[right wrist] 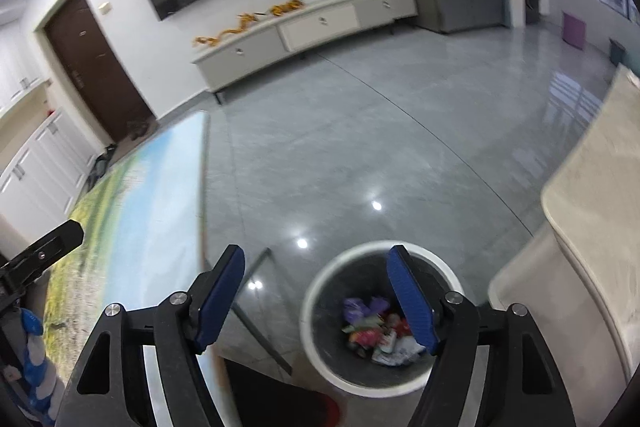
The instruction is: Collect trash
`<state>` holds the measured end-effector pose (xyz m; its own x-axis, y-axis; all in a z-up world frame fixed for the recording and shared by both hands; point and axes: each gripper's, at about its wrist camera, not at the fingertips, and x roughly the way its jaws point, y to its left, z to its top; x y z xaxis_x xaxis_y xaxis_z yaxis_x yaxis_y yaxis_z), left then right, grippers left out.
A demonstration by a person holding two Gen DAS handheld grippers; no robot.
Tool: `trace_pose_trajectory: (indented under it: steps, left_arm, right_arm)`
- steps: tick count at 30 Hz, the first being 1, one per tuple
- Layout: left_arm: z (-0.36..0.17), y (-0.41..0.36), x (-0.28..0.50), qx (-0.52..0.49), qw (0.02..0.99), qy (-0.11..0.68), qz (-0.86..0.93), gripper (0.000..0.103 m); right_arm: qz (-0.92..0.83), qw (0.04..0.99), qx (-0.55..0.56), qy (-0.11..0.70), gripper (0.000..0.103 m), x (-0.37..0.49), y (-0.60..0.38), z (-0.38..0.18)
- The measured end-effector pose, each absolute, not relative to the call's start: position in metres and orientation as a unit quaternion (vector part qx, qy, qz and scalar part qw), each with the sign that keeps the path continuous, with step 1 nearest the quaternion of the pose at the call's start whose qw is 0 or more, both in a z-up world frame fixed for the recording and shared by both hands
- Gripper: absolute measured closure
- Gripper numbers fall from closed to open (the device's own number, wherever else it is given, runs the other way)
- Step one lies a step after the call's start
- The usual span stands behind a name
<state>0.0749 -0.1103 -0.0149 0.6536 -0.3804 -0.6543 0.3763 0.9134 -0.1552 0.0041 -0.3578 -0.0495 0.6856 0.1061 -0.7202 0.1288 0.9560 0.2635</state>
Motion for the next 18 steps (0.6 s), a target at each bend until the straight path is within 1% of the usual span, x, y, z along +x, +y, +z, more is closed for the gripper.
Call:
trace_pose_trajectory:
  steps: [3, 11, 18]
  left_arm:
    - [-0.003, -0.077, 0.072, -0.002, 0.928, 0.338, -0.158, 0.032]
    - [0.023, 0.014, 0.057, -0.002, 0.957, 0.29, -0.024, 0.032]
    - [0.029, 0.063, 0.048, -0.014, 0.96, 0.274, 0.053, 0.032]
  right_arm:
    - [0.027, 0.914, 0.131, 0.384, 0.026, 0.018, -0.328, -0.034]
    - [0.107, 0.923, 0.085, 0.36, 0.021, 0.048, -0.251, -0.011]
    - [0.151, 0.925, 0.045, 0.346, 0.017, 0.06, -0.191, -0.003]
